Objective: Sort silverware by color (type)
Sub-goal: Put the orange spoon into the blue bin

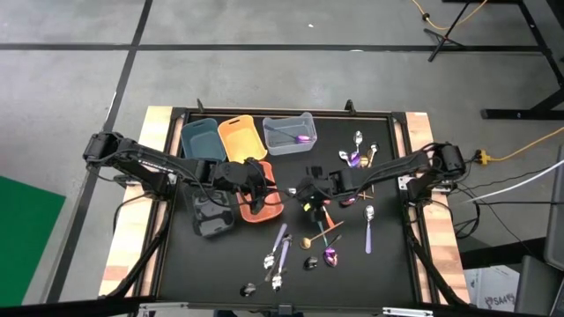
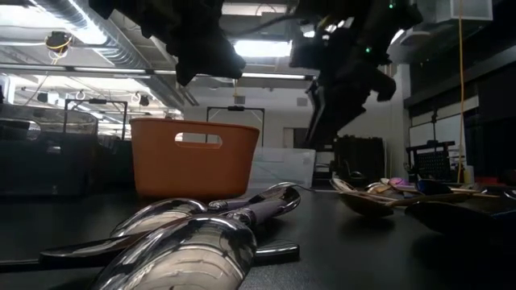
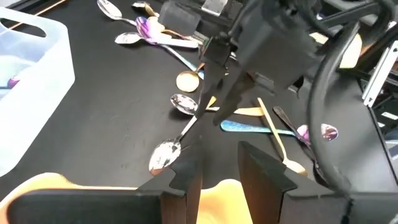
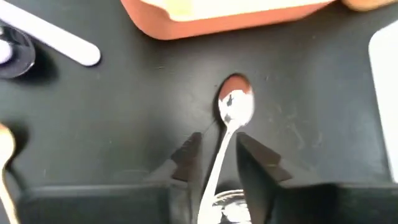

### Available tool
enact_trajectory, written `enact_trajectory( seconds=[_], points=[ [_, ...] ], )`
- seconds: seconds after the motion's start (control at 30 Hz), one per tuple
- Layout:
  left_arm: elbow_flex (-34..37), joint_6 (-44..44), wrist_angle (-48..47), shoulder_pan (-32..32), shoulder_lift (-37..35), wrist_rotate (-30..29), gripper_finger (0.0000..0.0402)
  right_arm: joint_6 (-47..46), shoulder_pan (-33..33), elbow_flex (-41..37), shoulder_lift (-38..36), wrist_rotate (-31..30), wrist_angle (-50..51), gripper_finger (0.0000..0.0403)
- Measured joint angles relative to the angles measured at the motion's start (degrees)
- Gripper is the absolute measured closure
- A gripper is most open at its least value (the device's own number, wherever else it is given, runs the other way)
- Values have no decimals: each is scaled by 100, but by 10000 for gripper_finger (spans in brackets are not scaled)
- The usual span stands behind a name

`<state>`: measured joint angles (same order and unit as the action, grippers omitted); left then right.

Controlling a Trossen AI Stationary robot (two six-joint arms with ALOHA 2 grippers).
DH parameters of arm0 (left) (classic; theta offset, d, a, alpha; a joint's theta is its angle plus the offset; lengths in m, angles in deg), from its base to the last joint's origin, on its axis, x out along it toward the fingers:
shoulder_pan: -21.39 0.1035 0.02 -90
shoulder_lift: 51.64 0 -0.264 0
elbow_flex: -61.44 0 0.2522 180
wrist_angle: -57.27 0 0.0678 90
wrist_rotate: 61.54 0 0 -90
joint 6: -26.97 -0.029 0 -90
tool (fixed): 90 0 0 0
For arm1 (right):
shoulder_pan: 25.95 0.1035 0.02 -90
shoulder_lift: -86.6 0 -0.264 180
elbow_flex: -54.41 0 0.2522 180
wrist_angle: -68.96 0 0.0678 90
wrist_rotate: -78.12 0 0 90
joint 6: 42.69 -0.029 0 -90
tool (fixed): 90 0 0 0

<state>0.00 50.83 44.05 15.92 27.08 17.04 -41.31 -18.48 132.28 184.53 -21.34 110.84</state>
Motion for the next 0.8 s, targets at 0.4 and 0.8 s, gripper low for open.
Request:
enact_trajectory(
  seconds=[0.4,0.8],
  points=[
    [0,-2,-7,0,0,-2,305,-130,-60,0,698,-405,-109,261],
    [0,-4,-7,0,0,-4,305,-781,-627,0,826,602,-119,261]
  ],
)
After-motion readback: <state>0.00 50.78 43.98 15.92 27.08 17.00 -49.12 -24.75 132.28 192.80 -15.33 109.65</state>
